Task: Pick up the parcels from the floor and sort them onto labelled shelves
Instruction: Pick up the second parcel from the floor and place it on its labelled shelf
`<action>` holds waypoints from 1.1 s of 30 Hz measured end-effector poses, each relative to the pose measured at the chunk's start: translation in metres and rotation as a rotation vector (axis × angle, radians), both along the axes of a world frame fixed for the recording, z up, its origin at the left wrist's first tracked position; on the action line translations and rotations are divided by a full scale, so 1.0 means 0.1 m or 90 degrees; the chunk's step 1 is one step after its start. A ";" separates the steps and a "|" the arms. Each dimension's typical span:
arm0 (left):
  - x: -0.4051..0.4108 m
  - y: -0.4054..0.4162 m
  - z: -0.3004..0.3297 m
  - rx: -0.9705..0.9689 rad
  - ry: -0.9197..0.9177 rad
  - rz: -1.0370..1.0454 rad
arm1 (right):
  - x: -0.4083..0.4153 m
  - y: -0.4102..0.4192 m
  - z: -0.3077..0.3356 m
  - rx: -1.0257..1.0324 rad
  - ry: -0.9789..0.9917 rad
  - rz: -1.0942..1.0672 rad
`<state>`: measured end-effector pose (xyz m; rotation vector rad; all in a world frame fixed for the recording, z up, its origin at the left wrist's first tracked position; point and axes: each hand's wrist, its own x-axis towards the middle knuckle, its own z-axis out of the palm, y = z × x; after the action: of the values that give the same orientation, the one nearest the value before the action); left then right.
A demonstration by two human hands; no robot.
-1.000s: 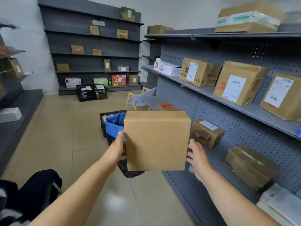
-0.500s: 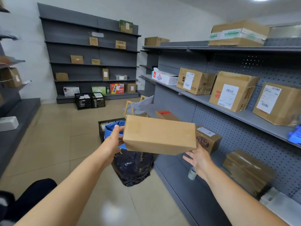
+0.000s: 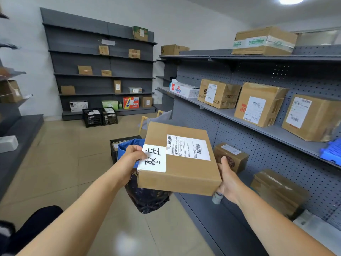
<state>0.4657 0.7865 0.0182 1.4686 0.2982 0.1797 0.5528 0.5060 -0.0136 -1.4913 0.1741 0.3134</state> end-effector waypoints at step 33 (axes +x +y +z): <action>0.46 -0.98 -0.09 -0.067 -0.094 0.057 | 0.01 0.26 -0.07 0.460 0.045 0.095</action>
<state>0.5113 0.6889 0.0094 1.3315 0.2508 0.3381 0.5537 0.5320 -0.0208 -0.7773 -0.0021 0.4892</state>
